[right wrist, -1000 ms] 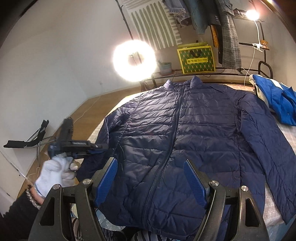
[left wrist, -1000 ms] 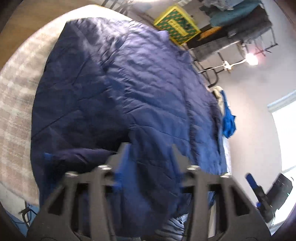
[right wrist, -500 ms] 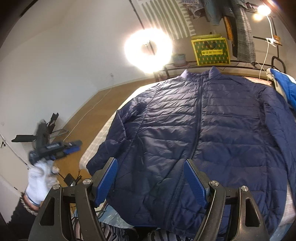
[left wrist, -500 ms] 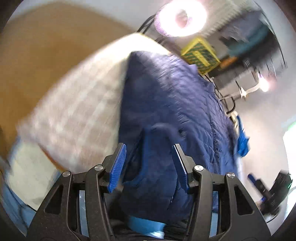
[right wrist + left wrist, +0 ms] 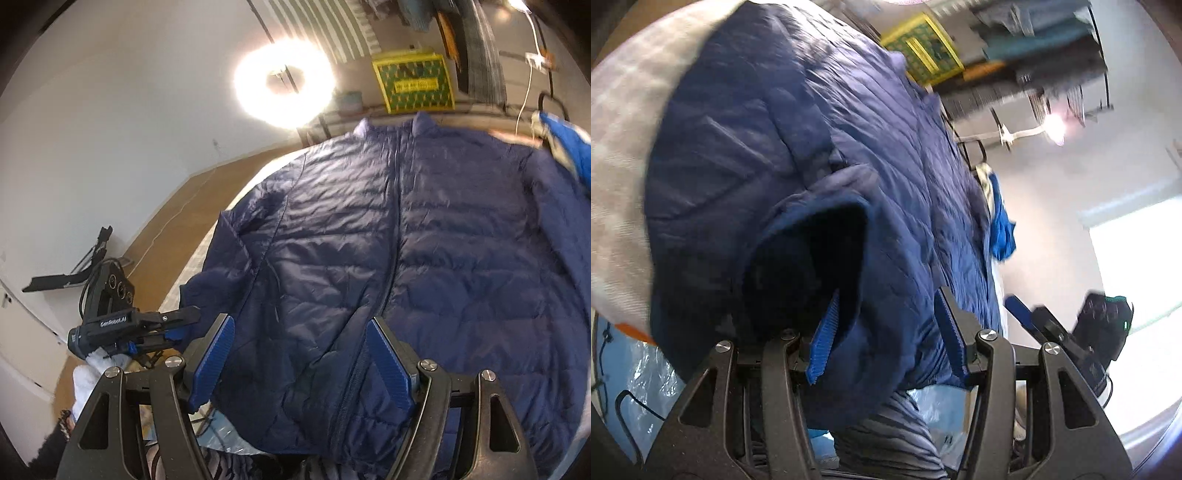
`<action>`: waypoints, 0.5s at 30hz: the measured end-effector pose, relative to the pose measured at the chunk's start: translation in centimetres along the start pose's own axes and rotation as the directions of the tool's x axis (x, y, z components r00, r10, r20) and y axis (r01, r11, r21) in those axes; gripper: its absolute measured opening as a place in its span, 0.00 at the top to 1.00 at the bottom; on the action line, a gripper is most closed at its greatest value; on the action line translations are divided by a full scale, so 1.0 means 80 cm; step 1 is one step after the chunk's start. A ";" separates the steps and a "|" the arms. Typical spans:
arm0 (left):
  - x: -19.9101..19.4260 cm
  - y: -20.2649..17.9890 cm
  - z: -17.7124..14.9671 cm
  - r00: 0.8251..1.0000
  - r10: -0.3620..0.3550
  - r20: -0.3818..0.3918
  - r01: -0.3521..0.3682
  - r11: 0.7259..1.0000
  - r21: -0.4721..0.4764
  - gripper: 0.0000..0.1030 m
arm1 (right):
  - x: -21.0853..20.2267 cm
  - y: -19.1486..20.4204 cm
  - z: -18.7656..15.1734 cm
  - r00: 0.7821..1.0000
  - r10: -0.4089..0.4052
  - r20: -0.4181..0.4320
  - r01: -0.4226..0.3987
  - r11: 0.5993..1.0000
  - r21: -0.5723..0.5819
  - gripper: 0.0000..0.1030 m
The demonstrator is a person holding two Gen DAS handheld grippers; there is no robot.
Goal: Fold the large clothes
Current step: 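Move the right tool to the jacket sleeve cuff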
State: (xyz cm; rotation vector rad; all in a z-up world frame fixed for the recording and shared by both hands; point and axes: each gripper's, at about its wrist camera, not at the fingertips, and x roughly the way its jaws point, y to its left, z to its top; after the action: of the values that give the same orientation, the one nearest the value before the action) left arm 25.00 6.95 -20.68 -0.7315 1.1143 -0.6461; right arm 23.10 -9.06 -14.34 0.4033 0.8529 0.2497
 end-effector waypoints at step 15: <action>-0.085 -0.006 -0.005 0.995 -0.005 0.096 -0.001 0.998 0.061 0.50 | 0.082 0.030 0.006 0.980 0.133 -0.146 -0.118 0.987 0.108 0.25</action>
State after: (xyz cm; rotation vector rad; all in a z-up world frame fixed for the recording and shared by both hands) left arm 22.43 11.82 -16.68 -0.7040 1.0016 -0.6374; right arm 27.51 -4.62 -17.45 0.5370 0.9946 0.3601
